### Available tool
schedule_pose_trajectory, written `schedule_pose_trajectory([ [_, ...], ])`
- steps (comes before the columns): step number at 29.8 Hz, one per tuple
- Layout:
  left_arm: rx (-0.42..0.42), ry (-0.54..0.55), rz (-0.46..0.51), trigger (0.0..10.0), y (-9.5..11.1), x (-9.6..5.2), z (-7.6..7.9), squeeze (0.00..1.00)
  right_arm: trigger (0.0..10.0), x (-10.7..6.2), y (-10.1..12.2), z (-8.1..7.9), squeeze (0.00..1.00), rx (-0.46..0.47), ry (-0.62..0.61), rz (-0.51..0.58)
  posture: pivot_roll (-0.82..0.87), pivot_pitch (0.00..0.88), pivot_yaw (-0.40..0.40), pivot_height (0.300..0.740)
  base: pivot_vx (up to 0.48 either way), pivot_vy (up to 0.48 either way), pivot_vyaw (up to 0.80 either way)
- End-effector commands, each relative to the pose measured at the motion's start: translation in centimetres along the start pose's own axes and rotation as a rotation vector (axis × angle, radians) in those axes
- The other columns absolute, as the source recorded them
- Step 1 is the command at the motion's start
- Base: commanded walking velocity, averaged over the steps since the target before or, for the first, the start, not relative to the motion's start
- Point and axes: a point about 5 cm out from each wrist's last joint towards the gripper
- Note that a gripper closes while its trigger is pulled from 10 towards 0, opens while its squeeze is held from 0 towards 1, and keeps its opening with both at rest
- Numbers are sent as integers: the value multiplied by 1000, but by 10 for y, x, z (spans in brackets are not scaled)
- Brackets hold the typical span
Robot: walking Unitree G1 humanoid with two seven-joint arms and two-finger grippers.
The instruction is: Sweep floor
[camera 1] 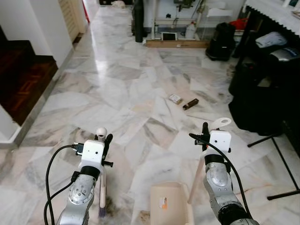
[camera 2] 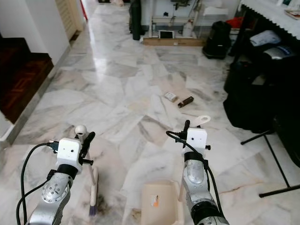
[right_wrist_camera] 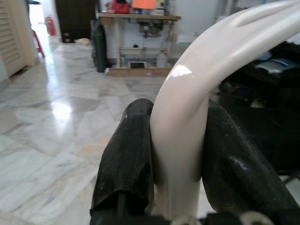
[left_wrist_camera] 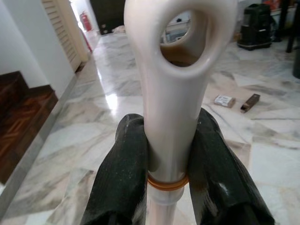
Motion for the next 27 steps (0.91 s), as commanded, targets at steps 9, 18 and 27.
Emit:
schedule_pose_trajectory([
  [9,-13,17,38,10000,8,5,0,0,10000,5,7,5,0,5,-13,41,119,60,-12,740,127,0,0],
  [18,-17,35,27,10000,6,5,0,0,10000,8,9,8,0,5,-21,45,117,58,-23,740,314,0,0],
  [27,-13,39,33,10000,7,7,-1,0,10000,10,10,9,0,23,-35,36,118,60,-21,740,375,0,0],
])
Point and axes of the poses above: a point about 5 cm out from each wrist's last joint towards the gripper, its own x axis pointing out of the wrist towards the gripper, its own y axis along the axis of the wrist's last joint, z = x × y, and after that the axes turned 15 degrees about -x, right-handed
